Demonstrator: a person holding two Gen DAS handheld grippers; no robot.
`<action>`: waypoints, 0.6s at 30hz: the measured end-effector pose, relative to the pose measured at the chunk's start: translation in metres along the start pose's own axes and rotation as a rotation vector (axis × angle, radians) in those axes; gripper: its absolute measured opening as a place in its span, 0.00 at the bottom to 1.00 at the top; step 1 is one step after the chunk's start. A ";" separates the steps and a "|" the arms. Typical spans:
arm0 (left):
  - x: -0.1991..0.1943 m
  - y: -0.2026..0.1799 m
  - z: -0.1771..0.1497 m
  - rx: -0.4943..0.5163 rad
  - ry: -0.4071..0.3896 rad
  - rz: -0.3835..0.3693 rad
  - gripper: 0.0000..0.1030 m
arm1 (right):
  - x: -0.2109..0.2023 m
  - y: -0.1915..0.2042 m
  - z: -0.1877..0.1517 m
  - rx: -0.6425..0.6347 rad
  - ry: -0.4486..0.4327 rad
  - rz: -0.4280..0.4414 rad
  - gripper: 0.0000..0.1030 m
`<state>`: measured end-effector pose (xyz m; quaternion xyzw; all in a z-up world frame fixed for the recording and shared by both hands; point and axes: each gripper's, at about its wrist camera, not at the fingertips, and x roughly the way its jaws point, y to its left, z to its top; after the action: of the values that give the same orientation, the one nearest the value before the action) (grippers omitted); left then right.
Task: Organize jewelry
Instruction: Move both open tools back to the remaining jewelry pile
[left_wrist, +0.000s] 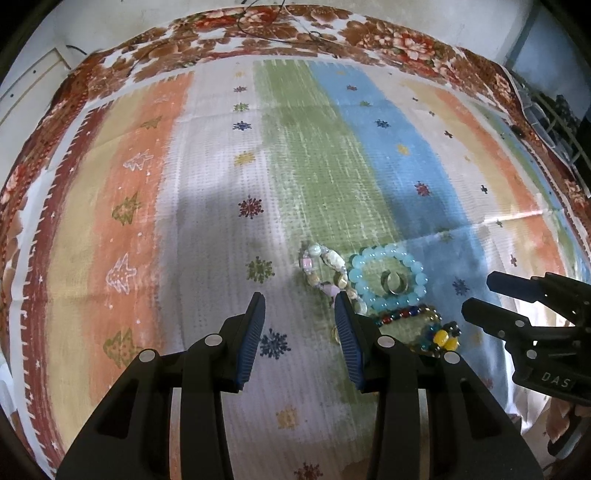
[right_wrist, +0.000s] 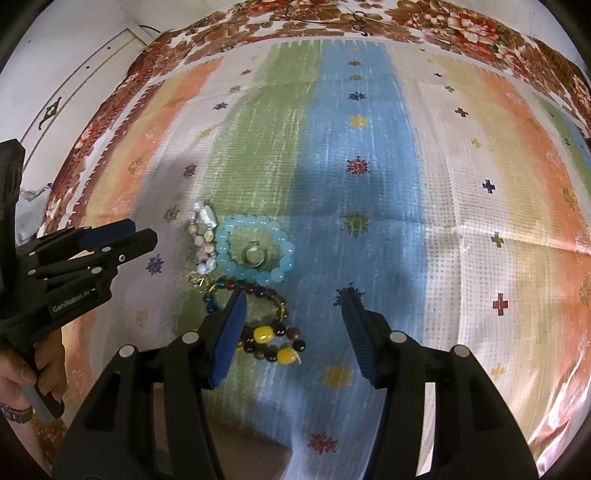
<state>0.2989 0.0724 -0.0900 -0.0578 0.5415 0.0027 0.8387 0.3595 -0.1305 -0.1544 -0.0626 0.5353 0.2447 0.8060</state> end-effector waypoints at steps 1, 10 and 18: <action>0.002 -0.001 0.001 0.003 0.001 0.002 0.38 | 0.003 -0.001 0.002 0.002 0.004 0.000 0.53; 0.024 0.004 0.012 0.008 0.028 0.011 0.38 | 0.023 -0.001 0.016 -0.007 0.042 0.001 0.53; 0.039 0.003 0.018 0.016 0.059 0.015 0.38 | 0.035 -0.004 0.026 -0.006 0.058 -0.001 0.53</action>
<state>0.3309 0.0747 -0.1188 -0.0470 0.5666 0.0028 0.8226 0.3940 -0.1131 -0.1759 -0.0728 0.5577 0.2439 0.7900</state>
